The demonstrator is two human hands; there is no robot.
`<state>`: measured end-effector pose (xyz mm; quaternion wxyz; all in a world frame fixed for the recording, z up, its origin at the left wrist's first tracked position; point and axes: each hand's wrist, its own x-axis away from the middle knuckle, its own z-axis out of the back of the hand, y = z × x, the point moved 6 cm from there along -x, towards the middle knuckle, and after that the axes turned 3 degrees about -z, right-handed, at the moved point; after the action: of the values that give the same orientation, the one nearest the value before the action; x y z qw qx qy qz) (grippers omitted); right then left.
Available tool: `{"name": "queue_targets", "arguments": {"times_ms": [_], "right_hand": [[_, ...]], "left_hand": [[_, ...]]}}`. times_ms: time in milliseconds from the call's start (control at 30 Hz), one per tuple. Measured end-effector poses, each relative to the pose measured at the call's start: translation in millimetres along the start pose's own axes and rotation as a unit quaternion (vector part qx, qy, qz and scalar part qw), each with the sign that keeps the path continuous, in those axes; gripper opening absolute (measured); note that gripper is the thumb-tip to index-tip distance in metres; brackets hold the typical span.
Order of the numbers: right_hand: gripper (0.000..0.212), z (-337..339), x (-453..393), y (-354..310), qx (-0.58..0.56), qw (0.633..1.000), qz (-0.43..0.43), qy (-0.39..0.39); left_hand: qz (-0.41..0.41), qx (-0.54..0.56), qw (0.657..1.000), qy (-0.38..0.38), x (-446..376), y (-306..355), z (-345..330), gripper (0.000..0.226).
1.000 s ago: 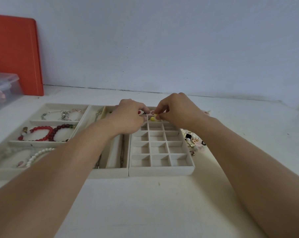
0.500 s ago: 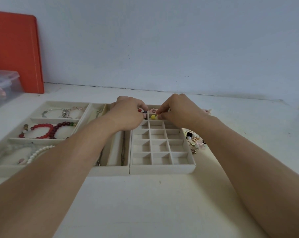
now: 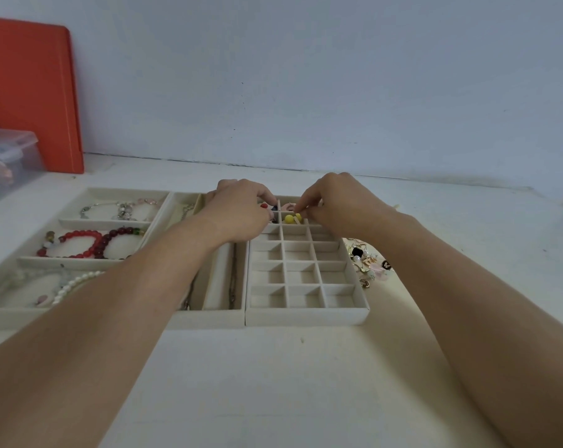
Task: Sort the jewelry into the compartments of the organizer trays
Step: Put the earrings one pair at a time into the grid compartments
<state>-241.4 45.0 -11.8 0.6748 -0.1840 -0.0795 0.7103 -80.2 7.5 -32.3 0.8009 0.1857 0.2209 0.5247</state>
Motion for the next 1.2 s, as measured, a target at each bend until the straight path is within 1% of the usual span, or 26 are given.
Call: {"name": "queue_targets", "arguments": {"times_ms": [167, 500, 600, 767, 833, 933, 1067, 1200], "right_hand": [[0.012, -3, 0, 0, 0.01, 1.0, 0.0, -0.019], [0.011, 1, 0, -1, -0.006, 1.0, 0.017, -0.007], [0.01, 18, 1, 3, -0.014, 1.0, 0.002, -0.004], [0.01, 63, 17, 29, -0.061, 0.997, -0.043, 0.031], [0.012, 65, 26, 37, -0.059, 0.997, -0.052, 0.002], [0.017, 55, 44, 55, -0.029, 0.995, -0.066, -0.062], [0.012, 35, 64, 73, -0.05, 0.994, -0.071, -0.06], [0.006, 18, 65, 72, -0.01, 0.996, -0.053, -0.067]], "left_hand": [[0.016, 0.008, 1.0, 0.0, 1, -2, 0, 0.012], [0.009, 0.025, 1.0, -0.001, 1, 0, 0, 0.013], [0.004, 0.031, 1.0, -0.003, 3, 0, -1, 0.015], [-0.01, 0.041, 0.999, -0.014, 6, 6, -2, 0.02], [-0.02, 0.054, 0.998, -0.01, 8, 11, -2, 0.02], [-0.043, 0.06, 0.997, -0.002, 11, 20, -5, 0.018], [-0.079, 0.067, 0.995, -0.004, 16, 38, -12, 0.023], [-0.099, 0.058, 0.993, -0.014, 22, 52, -18, 0.026]]}}
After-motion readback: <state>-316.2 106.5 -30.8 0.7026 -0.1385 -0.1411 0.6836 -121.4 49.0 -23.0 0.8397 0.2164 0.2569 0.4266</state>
